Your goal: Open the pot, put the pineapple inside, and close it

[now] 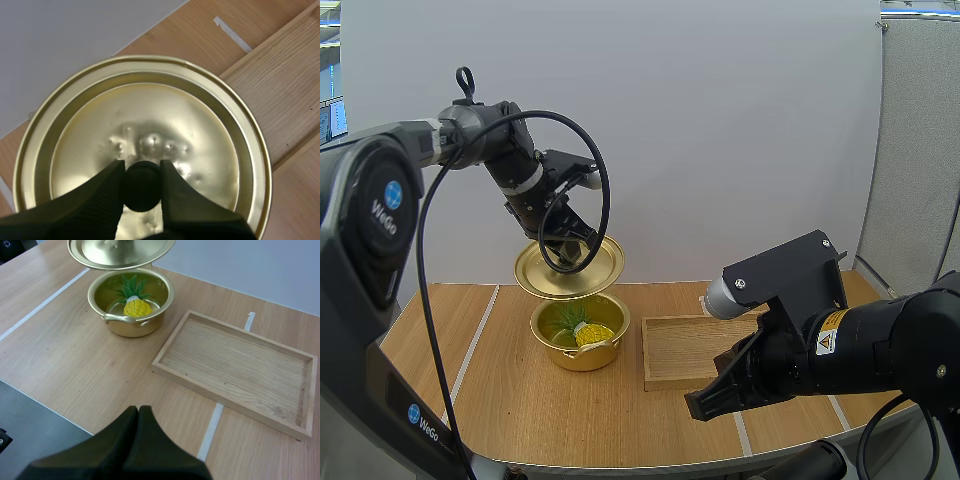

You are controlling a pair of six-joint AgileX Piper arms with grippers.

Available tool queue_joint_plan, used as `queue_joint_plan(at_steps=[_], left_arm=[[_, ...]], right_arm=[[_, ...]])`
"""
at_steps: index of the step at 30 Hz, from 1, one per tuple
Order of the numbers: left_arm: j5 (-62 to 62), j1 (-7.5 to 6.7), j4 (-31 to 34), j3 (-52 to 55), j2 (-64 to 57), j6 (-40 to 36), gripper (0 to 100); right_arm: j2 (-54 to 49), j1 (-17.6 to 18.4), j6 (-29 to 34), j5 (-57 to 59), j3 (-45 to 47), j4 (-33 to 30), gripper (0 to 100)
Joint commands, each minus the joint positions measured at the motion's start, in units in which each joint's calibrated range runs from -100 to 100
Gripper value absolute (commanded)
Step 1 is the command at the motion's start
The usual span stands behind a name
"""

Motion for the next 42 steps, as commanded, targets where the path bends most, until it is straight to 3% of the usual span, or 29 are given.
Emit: queue_joint_plan(at_steps=[1, 13, 42], left_arm=[[0.9, -0.01, -4.5, 1.6, 2.7, 2.3, 0], [-12.1, -0.01, -4.3, 13.0, 2.8, 3.5, 0], [-22.0, -0.01, -4.5, 13.0, 8.3, 4.6, 0]], right_arm=[[-0.5, -0.2, -0.6, 0.0, 0.2, 0.0, 0], [-0.5, -0.2, -0.6, 0.0, 0.2, 0.0, 0], [-0.5, -0.2, -0.6, 0.0, 0.2, 0.0, 0]])
